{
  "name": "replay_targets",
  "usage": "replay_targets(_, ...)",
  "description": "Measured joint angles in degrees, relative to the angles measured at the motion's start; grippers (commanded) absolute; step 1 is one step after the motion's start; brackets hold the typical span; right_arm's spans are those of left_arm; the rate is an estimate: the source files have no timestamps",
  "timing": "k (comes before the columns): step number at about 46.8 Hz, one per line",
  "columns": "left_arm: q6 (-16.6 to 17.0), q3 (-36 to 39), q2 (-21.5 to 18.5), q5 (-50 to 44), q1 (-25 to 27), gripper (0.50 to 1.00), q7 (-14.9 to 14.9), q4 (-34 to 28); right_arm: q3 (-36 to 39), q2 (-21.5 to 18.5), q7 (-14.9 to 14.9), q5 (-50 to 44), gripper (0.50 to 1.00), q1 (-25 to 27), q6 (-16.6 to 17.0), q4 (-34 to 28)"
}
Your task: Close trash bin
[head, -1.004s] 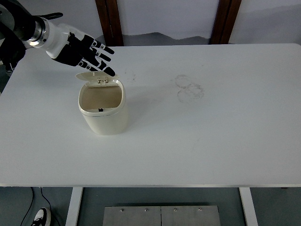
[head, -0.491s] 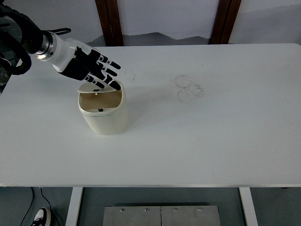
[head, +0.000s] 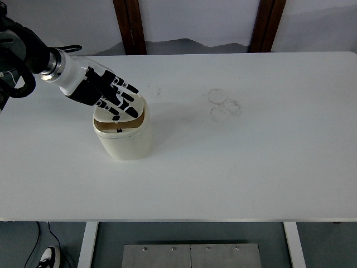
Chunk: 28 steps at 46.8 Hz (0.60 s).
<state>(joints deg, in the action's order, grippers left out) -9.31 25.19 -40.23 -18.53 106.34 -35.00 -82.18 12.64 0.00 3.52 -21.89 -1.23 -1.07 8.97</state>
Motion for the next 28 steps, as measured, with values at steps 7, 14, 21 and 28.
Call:
replay_targets(7, 0.0, 0.23, -0.72, -0.01, -0.3, 1.0, 0.0, 0.0, -0.01, 0.0, 0.0, 0.0, 0.995, 0.0, 0.0, -0.01)
replay_targets(14, 0.0, 0.23, -0.74, -0.01, -0.5, 1.0, 0.0, 0.0, -0.01, 0.0, 0.0, 0.0, 0.995, 0.0, 0.0, 0.0)
replay_targets(21, -0.01, 0.22, -0.8, -0.01, -0.74, 1.0, 0.0, 0.0, 0.01, 0.0, 0.0, 0.0, 0.995, 0.0, 0.0, 0.06)
replay_targets(28, -0.08, 0.22, -0.79, -0.01, -1.51, 1.0, 0.0, 0.15, 0.01, 0.0, 0.0, 0.0, 0.995, 0.0, 0.0, 0.08)
